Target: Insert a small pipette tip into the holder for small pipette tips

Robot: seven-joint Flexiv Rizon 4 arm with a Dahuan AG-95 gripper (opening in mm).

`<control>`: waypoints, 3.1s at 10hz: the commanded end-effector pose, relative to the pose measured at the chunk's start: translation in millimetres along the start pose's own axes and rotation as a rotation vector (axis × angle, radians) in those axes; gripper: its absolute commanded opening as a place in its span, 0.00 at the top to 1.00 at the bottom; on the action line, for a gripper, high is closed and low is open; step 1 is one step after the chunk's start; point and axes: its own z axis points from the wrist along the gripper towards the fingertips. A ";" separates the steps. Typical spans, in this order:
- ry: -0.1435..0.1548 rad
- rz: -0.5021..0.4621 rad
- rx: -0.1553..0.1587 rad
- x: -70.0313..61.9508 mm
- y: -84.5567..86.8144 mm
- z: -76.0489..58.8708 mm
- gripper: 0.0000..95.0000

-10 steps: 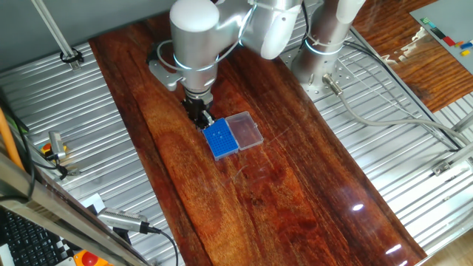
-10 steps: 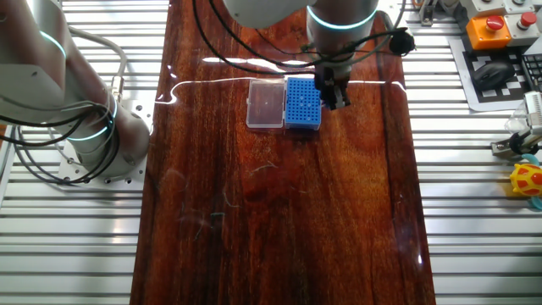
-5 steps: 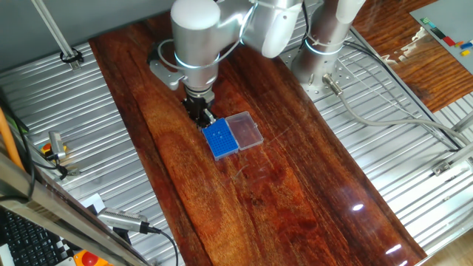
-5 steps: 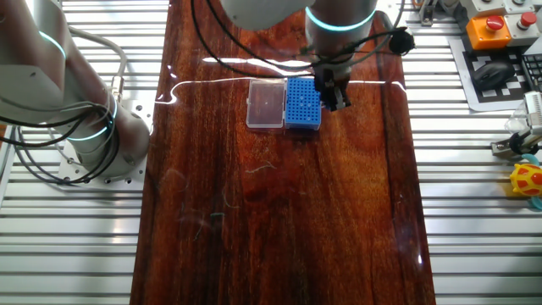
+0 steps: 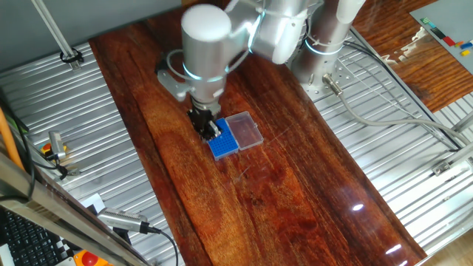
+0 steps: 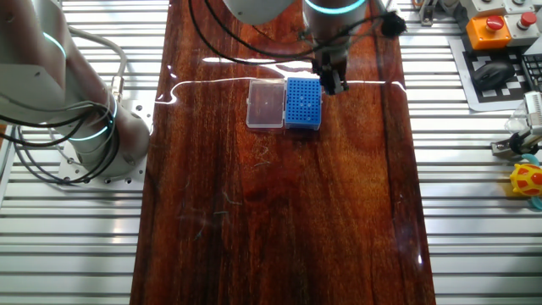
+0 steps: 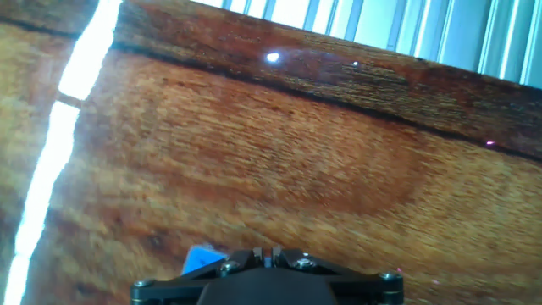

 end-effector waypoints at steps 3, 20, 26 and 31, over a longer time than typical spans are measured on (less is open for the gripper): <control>-0.014 0.029 0.003 -4.7 4.4 -2.2 1.00; -0.103 0.042 0.007 -7.4 28.5 -1.8 1.00; -0.131 0.030 0.015 8.2 27.2 2.2 1.00; -0.131 0.023 0.021 8.1 25.8 3.0 1.00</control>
